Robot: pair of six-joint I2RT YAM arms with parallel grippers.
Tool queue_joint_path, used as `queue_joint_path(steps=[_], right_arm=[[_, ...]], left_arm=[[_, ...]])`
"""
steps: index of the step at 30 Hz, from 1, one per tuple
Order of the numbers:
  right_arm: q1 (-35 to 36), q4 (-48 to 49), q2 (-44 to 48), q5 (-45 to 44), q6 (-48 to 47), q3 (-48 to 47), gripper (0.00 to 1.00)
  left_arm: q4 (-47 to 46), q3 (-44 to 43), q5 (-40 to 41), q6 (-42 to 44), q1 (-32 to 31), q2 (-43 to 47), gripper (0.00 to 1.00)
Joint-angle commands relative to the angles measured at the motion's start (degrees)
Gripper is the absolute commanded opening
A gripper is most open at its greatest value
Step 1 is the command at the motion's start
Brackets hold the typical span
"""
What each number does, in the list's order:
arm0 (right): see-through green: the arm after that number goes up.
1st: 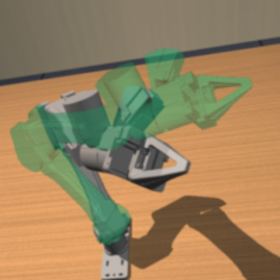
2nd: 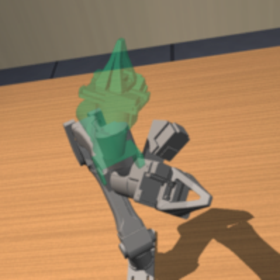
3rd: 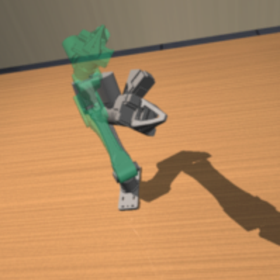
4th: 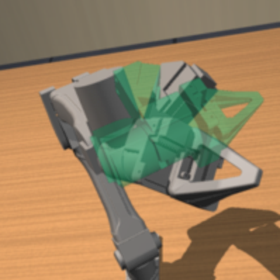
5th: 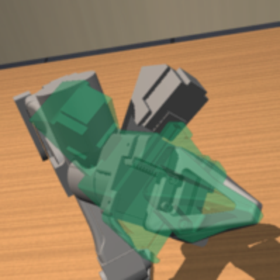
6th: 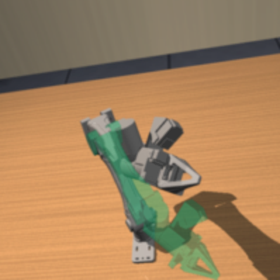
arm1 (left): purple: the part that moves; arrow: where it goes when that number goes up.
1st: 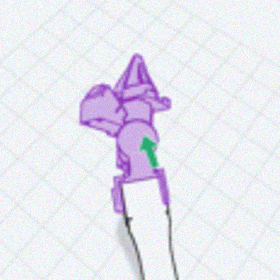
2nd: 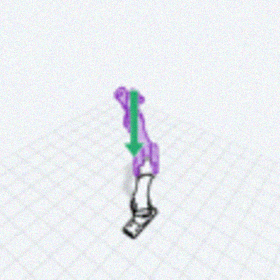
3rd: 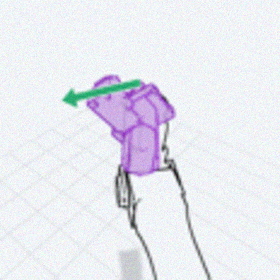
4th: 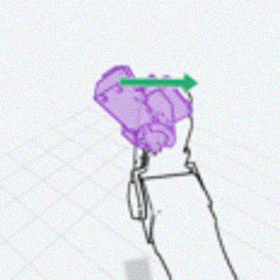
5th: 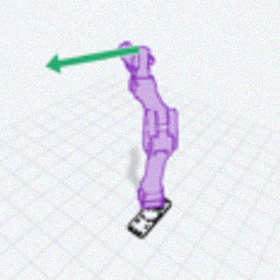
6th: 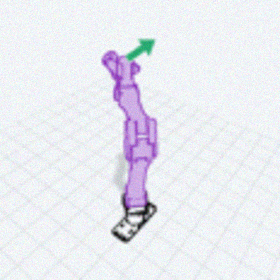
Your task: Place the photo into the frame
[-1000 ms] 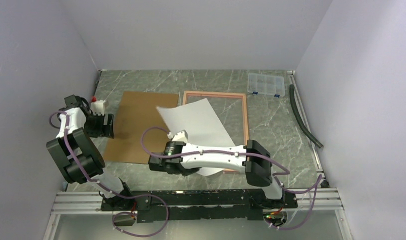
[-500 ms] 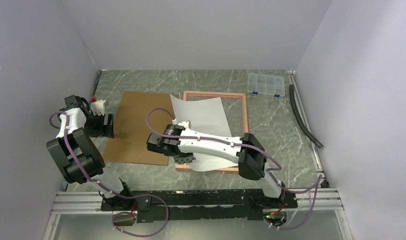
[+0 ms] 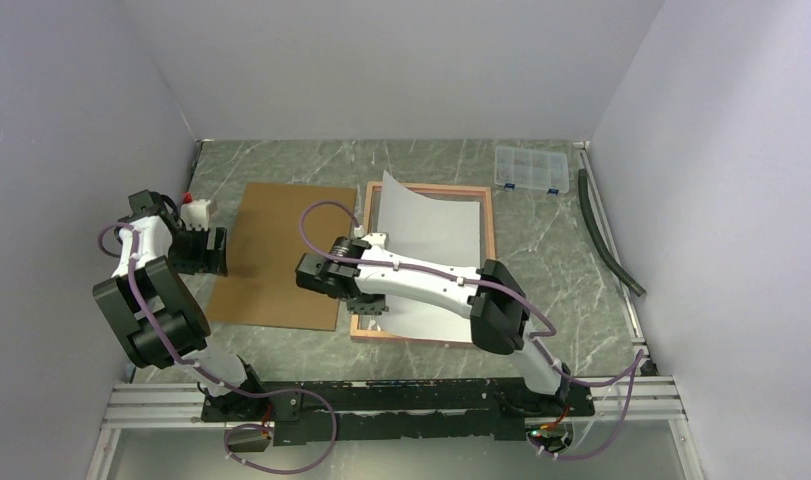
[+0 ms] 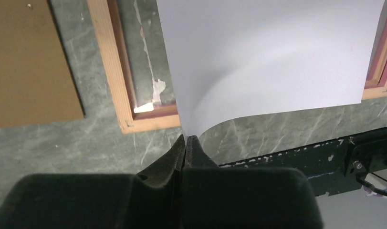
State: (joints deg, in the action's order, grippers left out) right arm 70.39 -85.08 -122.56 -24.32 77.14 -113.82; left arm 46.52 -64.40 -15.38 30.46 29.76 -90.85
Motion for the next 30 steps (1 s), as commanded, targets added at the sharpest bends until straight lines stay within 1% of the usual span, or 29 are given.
queue_joint_path(steps=[1, 10, 14, 17, 30], right_arm=[[-1.21, -0.79, -1.44, -3.03, -0.42, -2.01, 0.0], [-1.3, -0.79, 1.92, -6.26, -5.06, 5.26, 0.0], [-0.63, -0.77, -0.46, -6.32, -9.12, 3.06, 0.0], [-0.3, -0.79, -1.97, -6.46, -10.35, 1.48, 0.0], [-1.74, -0.79, -1.95, -8.68, -8.1, 2.5, 0.0]], left_arm=[[-0.64, -0.22, -0.24, 0.99, -0.2, 2.13, 0.86], [-0.59, -0.93, -0.74, 0.49, -0.22, 0.61, 0.86], [-0.62, -0.98, -0.76, 0.38, -0.22, 0.41, 0.86], [-0.73, -0.75, -0.6, 0.47, -0.18, 0.47, 0.86], [-0.6, -0.55, -0.35, 0.92, -0.15, 0.76, 0.87]])
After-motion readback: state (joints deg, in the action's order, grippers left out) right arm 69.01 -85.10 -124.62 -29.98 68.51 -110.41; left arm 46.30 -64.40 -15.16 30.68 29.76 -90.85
